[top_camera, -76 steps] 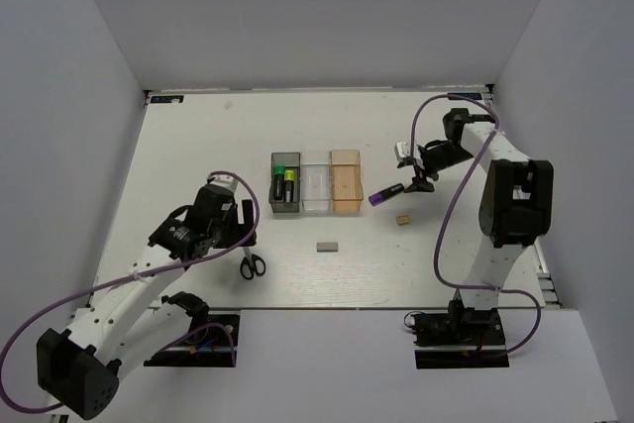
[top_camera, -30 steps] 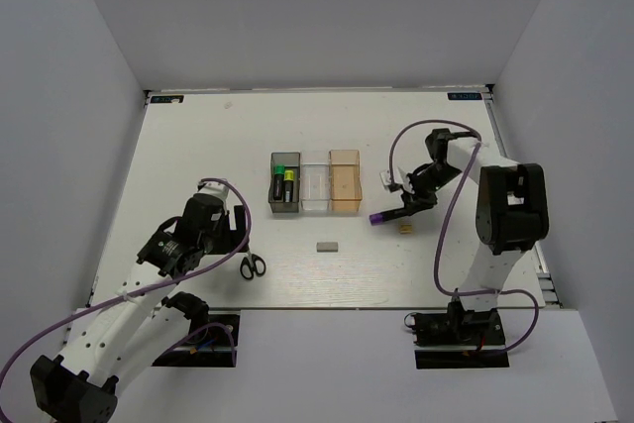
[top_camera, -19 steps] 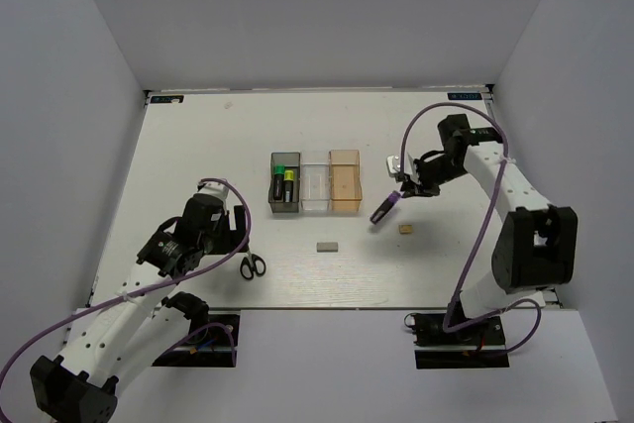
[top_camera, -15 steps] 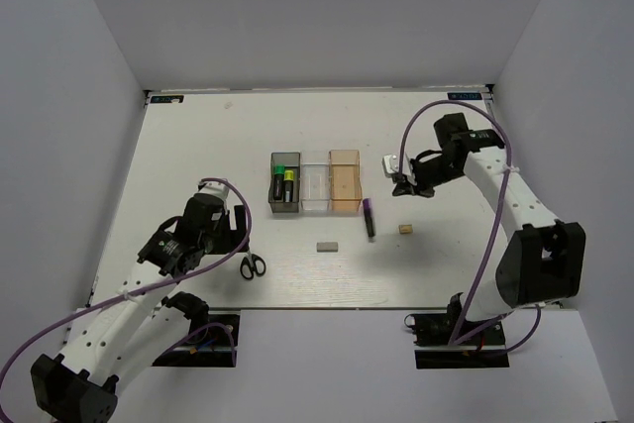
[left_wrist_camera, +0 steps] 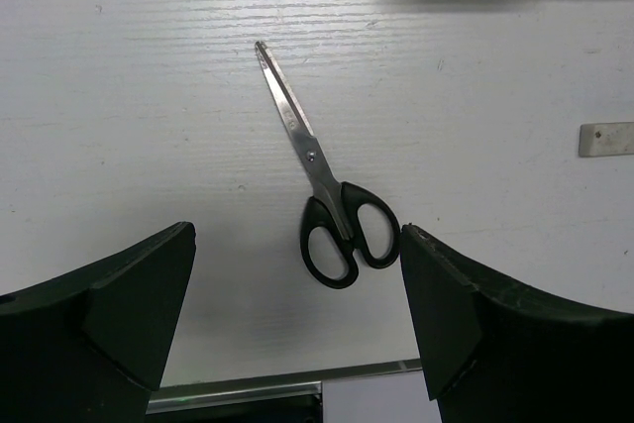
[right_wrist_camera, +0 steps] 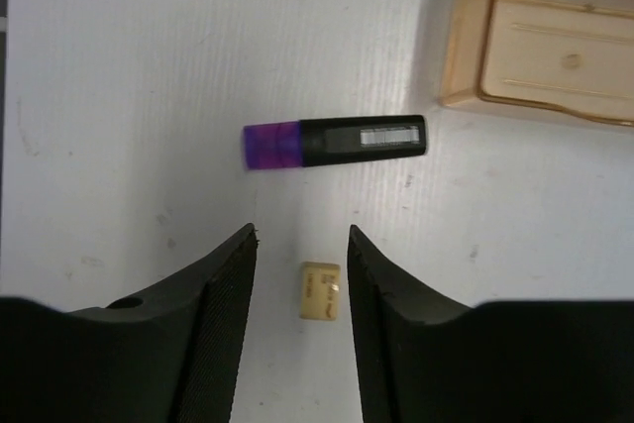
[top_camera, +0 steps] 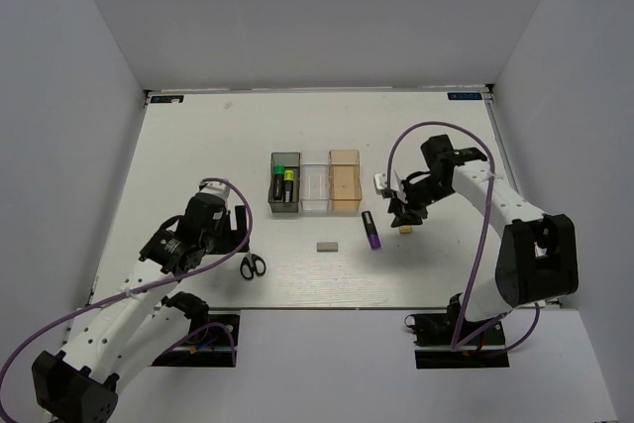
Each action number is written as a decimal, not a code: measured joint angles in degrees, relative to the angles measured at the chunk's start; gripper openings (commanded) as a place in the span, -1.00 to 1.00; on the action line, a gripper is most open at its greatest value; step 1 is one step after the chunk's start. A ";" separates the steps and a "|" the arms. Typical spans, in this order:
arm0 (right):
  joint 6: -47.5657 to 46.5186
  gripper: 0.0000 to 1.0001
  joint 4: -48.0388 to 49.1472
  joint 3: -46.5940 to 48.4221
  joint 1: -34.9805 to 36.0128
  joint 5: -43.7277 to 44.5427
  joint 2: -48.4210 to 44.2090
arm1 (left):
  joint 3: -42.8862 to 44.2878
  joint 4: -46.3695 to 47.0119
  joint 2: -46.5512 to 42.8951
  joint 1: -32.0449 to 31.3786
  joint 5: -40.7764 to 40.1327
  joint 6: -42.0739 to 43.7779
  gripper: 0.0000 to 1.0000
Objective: Sort the stationery into containers
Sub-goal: Pick up the pen from the center of the board, then place the pen in the storage box, then pick up the scissors from the center of the board.
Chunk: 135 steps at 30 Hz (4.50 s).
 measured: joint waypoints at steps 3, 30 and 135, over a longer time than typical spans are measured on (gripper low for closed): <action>4.02 -0.08 2.84 -3.37 1.14 0.09 0.52 | -0.28 -0.04 0.00 0.02 0.00 0.02 0.88; 77.53 0.36 36.61 -18.05 14.49 27.56 -7.15 | -0.59 0.00 -0.39 0.09 0.28 0.02 0.88; 91.08 -0.57 38.14 11.15 26.23 20.41 3.41 | 0.02 -5.57 11.08 -0.07 6.95 -1.79 -0.10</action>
